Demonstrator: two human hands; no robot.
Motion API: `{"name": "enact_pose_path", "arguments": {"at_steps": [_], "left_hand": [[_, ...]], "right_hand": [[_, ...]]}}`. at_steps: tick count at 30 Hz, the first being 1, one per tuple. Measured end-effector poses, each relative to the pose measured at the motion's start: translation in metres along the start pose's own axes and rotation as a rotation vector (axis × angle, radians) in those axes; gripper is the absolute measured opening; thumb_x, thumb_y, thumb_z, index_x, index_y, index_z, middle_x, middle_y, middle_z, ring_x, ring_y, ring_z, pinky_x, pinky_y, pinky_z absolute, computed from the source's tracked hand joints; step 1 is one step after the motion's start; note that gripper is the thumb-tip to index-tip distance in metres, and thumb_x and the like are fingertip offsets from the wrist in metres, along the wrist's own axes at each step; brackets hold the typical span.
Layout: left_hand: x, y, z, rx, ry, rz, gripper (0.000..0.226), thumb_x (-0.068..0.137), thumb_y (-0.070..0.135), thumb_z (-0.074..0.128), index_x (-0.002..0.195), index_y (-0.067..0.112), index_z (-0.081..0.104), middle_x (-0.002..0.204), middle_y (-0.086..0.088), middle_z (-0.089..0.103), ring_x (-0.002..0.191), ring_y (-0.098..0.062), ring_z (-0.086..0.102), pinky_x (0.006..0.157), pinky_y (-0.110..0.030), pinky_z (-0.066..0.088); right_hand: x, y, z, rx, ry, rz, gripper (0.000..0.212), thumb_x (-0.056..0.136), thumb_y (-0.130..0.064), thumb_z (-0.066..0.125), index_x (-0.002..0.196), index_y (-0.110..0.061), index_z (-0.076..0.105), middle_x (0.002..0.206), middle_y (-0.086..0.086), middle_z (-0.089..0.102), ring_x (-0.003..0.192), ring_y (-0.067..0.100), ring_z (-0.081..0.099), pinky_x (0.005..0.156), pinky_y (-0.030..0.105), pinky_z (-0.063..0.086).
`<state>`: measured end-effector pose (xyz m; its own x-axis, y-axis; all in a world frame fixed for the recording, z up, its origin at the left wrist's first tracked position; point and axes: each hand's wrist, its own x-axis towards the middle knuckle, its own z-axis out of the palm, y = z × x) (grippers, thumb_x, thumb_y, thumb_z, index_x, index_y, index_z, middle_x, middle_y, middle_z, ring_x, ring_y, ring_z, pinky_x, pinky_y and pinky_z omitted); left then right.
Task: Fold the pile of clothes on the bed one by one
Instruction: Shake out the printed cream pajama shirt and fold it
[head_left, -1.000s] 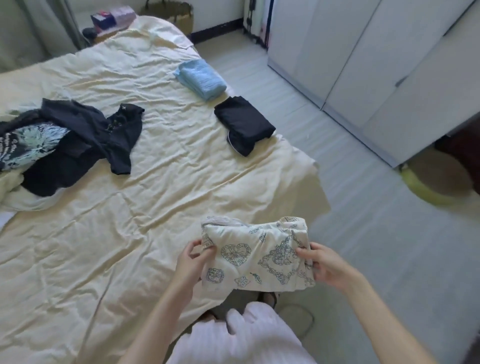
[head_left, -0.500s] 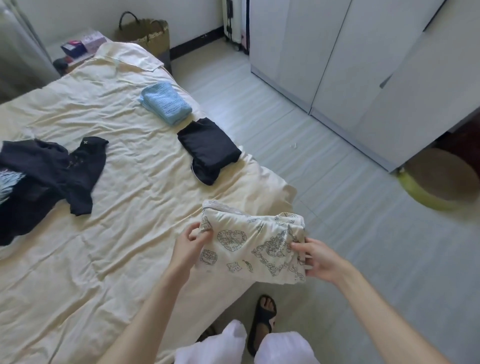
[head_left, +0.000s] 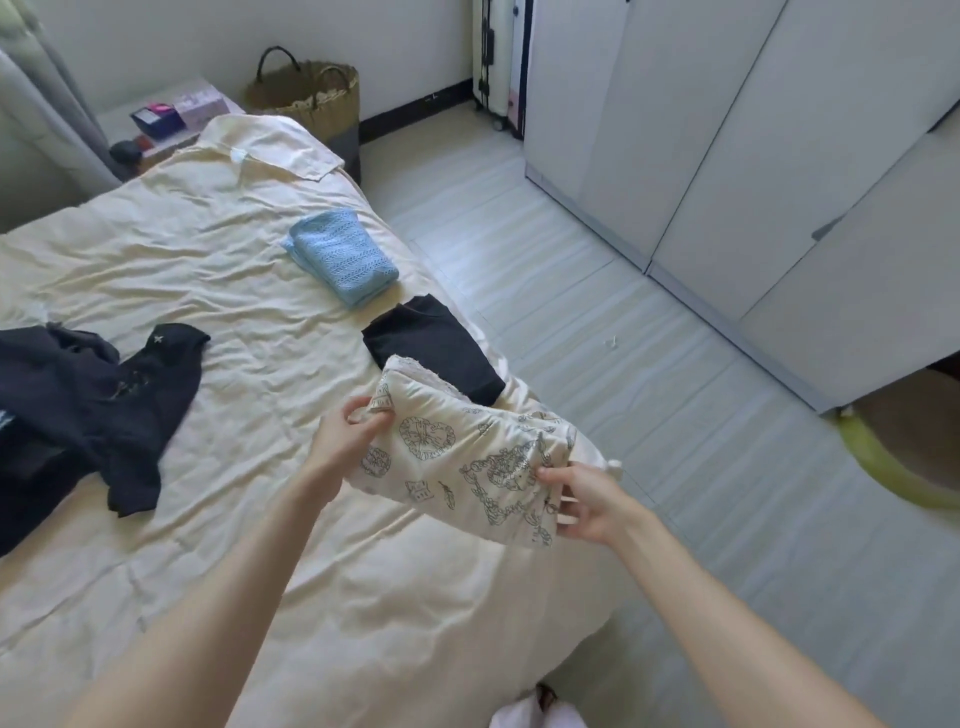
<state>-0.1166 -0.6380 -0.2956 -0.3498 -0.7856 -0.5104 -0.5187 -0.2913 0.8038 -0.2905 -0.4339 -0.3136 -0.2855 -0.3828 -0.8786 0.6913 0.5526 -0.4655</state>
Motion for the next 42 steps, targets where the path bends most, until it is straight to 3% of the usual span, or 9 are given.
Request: {"name": "enact_pose_path", "arguments": {"at_steps": [4,9,14,19,25,29,34,37,42], "left_hand": [[0.068,0.028,0.006,0.069,0.019,0.054,0.025,0.087,0.021,0.065,0.111,0.027,0.059,0.082,0.002,0.061,0.077,-0.016,0.058,0.059,-0.026,0.045],[0.145,0.050,0.020,0.272,0.053,0.099,0.034,0.088,0.025,0.062,0.122,0.022,0.059,0.111,-0.011,0.063,0.102,-0.028,0.059,0.087,-0.040,0.050],[0.213,0.065,0.035,0.415,0.069,0.175,0.034,0.091,0.026,0.057,0.125,0.020,0.057,0.121,-0.010,0.061,0.107,-0.027,0.057,0.085,-0.034,0.046],[0.283,0.059,0.049,0.608,0.052,0.210,0.034,0.092,0.023,0.052,0.125,0.017,0.057,0.124,-0.013,0.060,0.112,-0.029,0.055,0.084,-0.030,0.041],[0.330,0.024,0.067,0.770,-0.007,0.148,0.039,0.093,0.020,0.050,0.131,0.017,0.054,0.132,-0.014,0.055,0.121,-0.031,0.049,0.093,-0.033,0.039],[0.340,0.020,0.066,0.760,0.061,0.202,0.038,0.093,0.020,0.051,0.130,0.018,0.055,0.130,-0.015,0.056,0.121,-0.031,0.049,0.095,-0.036,0.040],[0.339,0.011,0.064,0.746,0.177,0.249,0.037,0.094,0.030,0.050,0.130,0.022,0.053,0.126,-0.016,0.053,0.120,-0.032,0.048,0.096,-0.039,0.040],[0.329,0.003,0.067,0.838,0.050,0.219,0.049,0.098,0.034,0.043,0.145,0.021,0.036,0.143,-0.019,0.039,0.132,-0.032,0.036,0.108,-0.042,0.031],[0.277,-0.005,0.056,1.020,0.068,0.352,0.056,0.096,0.041,0.042,0.147,0.024,0.028,0.155,-0.013,0.022,0.143,-0.028,0.019,0.114,-0.048,0.017]], "right_hand": [[0.039,-0.047,0.019,0.037,0.010,0.013,0.011,0.092,-0.007,0.055,0.093,-0.017,0.060,0.088,0.004,0.064,0.081,0.020,0.059,0.060,0.034,0.047],[0.089,-0.084,0.039,0.135,0.034,0.078,0.008,0.090,-0.008,0.058,0.089,-0.016,0.059,0.087,0.005,0.062,0.080,0.020,0.059,0.059,0.036,0.047],[0.138,-0.109,0.066,0.264,0.047,0.145,0.009,0.089,-0.004,0.058,0.087,-0.013,0.058,0.086,0.010,0.061,0.078,0.024,0.059,0.077,0.045,0.051],[0.187,-0.114,0.084,0.381,0.039,0.220,0.010,0.089,0.000,0.055,0.094,-0.008,0.058,0.084,0.013,0.062,0.075,0.027,0.060,0.057,0.045,0.048],[0.223,-0.094,0.096,0.495,-0.001,0.310,0.011,0.091,0.002,0.053,0.096,-0.006,0.058,0.084,0.015,0.062,0.074,0.029,0.060,0.067,0.048,0.048],[0.233,-0.084,0.098,0.530,-0.030,0.257,0.024,0.090,0.001,0.056,0.112,-0.008,0.058,0.094,0.013,0.066,0.083,0.027,0.064,0.059,0.043,0.053],[0.239,-0.080,0.103,0.559,-0.050,0.205,0.025,0.090,0.001,0.056,0.114,-0.006,0.057,0.106,0.015,0.065,0.095,0.029,0.062,0.077,0.047,0.053],[0.236,-0.079,0.100,0.387,-0.041,0.180,0.024,0.094,-0.006,0.052,0.118,-0.005,0.054,0.106,0.014,0.062,0.096,0.027,0.060,0.090,0.046,0.049],[0.213,-0.089,0.078,-0.356,0.125,-0.112,0.023,0.091,-0.026,0.058,0.109,-0.013,0.057,0.101,0.002,0.060,0.095,0.018,0.055,0.081,0.029,0.043]]}}
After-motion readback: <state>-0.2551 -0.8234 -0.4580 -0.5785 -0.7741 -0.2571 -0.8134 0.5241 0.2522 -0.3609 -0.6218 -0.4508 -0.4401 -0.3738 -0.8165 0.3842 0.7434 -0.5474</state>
